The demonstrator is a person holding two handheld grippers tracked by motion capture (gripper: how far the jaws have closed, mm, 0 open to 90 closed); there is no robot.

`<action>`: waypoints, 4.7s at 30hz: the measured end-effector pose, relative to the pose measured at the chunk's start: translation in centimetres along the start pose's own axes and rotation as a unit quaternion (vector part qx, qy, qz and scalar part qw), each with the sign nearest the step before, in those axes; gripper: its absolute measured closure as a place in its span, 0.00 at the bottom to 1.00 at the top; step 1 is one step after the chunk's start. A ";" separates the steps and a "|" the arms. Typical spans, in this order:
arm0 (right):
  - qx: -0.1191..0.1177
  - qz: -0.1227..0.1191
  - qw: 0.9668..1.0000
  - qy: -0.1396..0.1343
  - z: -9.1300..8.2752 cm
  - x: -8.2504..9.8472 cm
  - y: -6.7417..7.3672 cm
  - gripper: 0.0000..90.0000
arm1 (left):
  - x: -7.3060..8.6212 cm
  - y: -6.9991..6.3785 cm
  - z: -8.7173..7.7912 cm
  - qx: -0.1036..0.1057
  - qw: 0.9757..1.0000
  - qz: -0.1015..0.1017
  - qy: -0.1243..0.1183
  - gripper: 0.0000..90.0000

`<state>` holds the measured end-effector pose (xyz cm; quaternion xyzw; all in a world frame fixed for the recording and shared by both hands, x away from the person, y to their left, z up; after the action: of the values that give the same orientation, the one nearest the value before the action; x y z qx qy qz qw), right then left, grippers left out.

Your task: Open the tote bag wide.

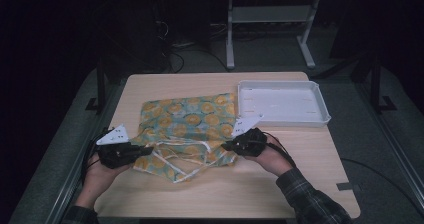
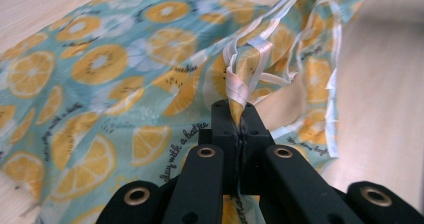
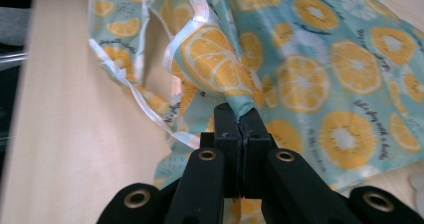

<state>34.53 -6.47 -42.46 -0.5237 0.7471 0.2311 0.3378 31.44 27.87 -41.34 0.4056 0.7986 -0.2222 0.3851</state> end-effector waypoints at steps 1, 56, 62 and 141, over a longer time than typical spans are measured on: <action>0.000 0.008 1.000 0.000 0.4 0.1 -0.4 0.98 | 0.0 0.8 0.6 -0.010 1.000 -0.003 0.006 0.98; 0.003 -0.043 0.992 0.120 5.9 3.4 0.0 0.98 | 4.3 0.1 5.7 0.008 0.984 -0.021 0.179 0.99; -0.020 -0.059 0.990 0.129 5.0 3.9 1.9 0.98 | 5.2 -1.8 4.6 0.028 0.982 -0.014 0.185 0.99; 0.028 0.078 0.994 0.066 4.2 1.1 -7.4 0.78 | -1.0 6.9 6.1 -0.011 0.992 -0.108 0.059 0.74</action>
<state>42.32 -6.76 -46.03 -0.4678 0.8127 0.2010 0.2834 40.13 27.25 -44.52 0.3255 0.8615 -0.2293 0.3151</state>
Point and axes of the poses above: each handheld gripper's, and its own axes: z roughly forward along the jaws, x roughly out of its underside, y roughly to its left, the point moved 4 cm from there along z, roughly forward along the jaws, and after that the axes turned 1 degree about -x, right-handed, at the moved point
